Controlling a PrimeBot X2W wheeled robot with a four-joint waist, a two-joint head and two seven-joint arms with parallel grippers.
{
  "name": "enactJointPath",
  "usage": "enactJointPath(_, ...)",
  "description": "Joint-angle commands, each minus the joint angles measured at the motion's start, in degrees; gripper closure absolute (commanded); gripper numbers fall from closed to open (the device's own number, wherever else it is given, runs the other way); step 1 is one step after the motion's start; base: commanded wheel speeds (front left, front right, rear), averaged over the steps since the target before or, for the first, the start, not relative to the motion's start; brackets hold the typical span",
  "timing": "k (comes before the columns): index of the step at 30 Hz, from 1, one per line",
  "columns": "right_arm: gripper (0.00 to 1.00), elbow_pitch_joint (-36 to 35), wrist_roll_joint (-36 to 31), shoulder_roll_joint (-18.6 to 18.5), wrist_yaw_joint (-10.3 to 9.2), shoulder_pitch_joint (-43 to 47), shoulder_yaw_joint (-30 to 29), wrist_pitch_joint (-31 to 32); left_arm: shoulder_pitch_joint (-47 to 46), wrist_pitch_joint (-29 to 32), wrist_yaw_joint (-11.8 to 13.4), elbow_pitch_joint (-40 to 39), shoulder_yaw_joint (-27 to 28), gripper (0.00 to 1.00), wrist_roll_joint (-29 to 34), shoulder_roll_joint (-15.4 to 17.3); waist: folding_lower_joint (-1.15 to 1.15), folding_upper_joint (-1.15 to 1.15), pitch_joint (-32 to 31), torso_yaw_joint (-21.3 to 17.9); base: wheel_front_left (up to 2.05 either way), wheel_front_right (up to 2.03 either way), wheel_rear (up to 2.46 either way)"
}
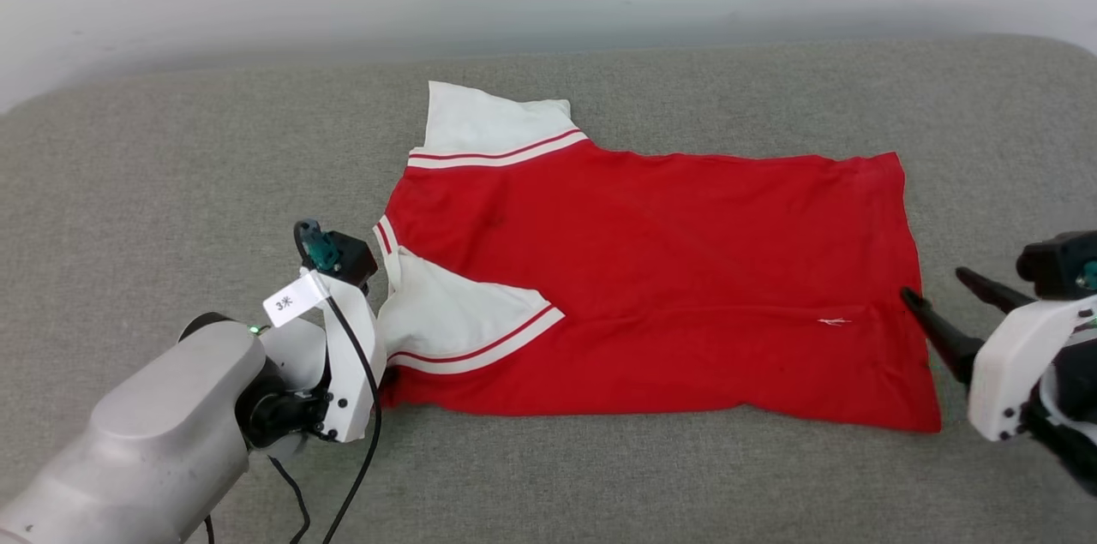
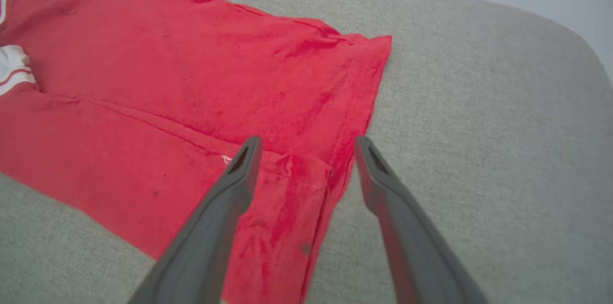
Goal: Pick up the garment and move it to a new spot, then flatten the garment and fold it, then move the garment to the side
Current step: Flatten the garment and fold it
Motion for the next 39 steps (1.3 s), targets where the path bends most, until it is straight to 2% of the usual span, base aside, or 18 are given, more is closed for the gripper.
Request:
enactJointPath(1,0.0,-0.72,0.49,-1.44,-0.09,-0.71,0.17,1.47,-0.32,-0.54,-0.05,-0.67,0.05,1.0,-0.39,0.35,0.0,0.0,-0.21,0.17,0.0,0.0,0.0)
enactJointPath(7,0.0,-6.07,5.11,-8.24,-0.09,-0.7,2.04,15.5,-0.46,-3.45,-0.06,-4.76,0.27,1.0,-0.02,2.68,0.0,0.0,-0.46,0.51,0.0,0.0,0.0)
enactJointPath(12,0.0,-7.96,6.89,-9.81,-0.08,0.7,2.01,24.73,-0.74,-4.73,0.11,-7.35,0.38,1.0,0.99,3.74,0.0,0.0,0.06,1.03,0.0,0.0,0.0)
enactJointPath(15,0.0,-7.31,6.57,-8.41,-0.08,1.62,1.66,27.35,-0.95,-4.92,0.39,-8.61,0.41,1.0,1.3,3.92,0.0,0.0,0.7,1.49,0.0,0.0,0.0)
enactJointPath(16,0.0,-5.78,5.49,-6.92,-0.09,2.05,1.24,28.49,-1.24,-5.19,0.45,-9.42,0.4,1.0,1.68,4.11,0.0,0.0,1.46,1.95,0.0,0.0,0.0)
enactJointPath(25,0.0,2.44,3.51,-0.22,-0.06,3.6,0.49,27.44,-1.96,-5.89,0.55,-10.1,0.35,1.0,2.33,3.65,0.0,0.0,4.09,3.39,0.0,0.0,0.0)
enactJointPath(30,0.0,6.33,3.51,1.7,-0.06,4.58,1.89,26.84,-1.27,-6.39,0.43,-9.46,0.26,1.0,1.85,3.49,0.0,0.0,4.57,3.55,0.0,0.0,0.0)
enactJointPath(31,0.34,6.38,3.86,1.96,-0.06,4.52,1.82,25.99,-1.05,-6.63,0.4,-9.3,0.21,1.0,1.71,3.46,0.0,0.0,4.53,3.5,0.0,0.0,0.0)
enactJointPath(32,0.76,6.31,4.23,2.15,-0.06,4.36,1.79,25.25,-0.76,-6.82,0.36,-9.05,0.21,1.0,1.52,3.45,0.0,0.0,4.39,3.4,0.0,0.0,0.0)
enactJointPath(33,1.0,6.17,4.64,2.15,-0.06,4.16,1.8,24.63,-0.5,-6.91,0.34,-8.86,0.19,1.0,1.41,3.49,0.0,0.0,4.15,3.28,0.0,0.0,0.0)
enactJointPath(39,1.0,4.79,5.25,-0.29,-0.06,3.64,1.14,20.39,1.77,-8.13,0.21,-8.2,0.3,1.0,-0.03,4.16,0.0,0.0,1.42,2.78,0.0,0.0,0.0)
